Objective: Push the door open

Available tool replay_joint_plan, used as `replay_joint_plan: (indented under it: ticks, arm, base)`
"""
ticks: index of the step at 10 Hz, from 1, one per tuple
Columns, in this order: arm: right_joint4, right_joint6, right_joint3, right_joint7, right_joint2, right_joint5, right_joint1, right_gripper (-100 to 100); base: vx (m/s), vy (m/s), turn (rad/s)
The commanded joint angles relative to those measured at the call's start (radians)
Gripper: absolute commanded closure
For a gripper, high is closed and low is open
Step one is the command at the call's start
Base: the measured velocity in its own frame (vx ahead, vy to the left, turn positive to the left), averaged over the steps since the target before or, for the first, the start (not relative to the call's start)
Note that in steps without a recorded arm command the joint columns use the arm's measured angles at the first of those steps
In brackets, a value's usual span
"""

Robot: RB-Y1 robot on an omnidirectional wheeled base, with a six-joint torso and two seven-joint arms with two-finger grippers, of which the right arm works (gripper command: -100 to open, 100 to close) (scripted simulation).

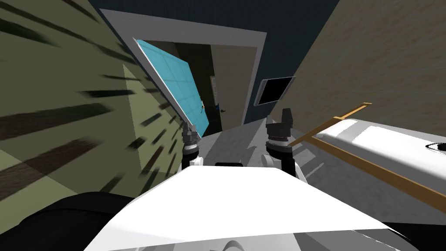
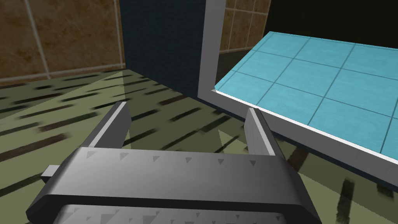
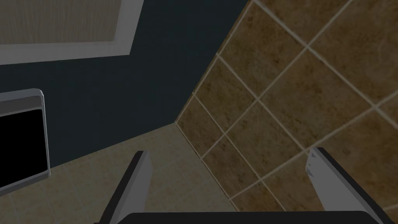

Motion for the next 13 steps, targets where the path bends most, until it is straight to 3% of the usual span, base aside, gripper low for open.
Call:
replay_joint_plan:
  ticks: [1,7,11,13]
  arm:
    - [0.033,-0.005,0.001,0.004,-0.011,-0.008,-0.013,-100]
    - [0.156,-0.026,0.003,0.017,-0.042,-0.040,-0.060,-100]
    - [0.262,-0.044,0.006,0.028,-0.062,-0.067,-0.101,-100]
    - [0.281,-0.047,0.006,0.030,-0.065,-0.072,-0.108,-100]
  base:
    - [0.065,-0.002,0.068]
    - [0.114,0.001,0.067]
    - [0.108,0.000,0.076]
    - [0.074,-0.011,0.036]
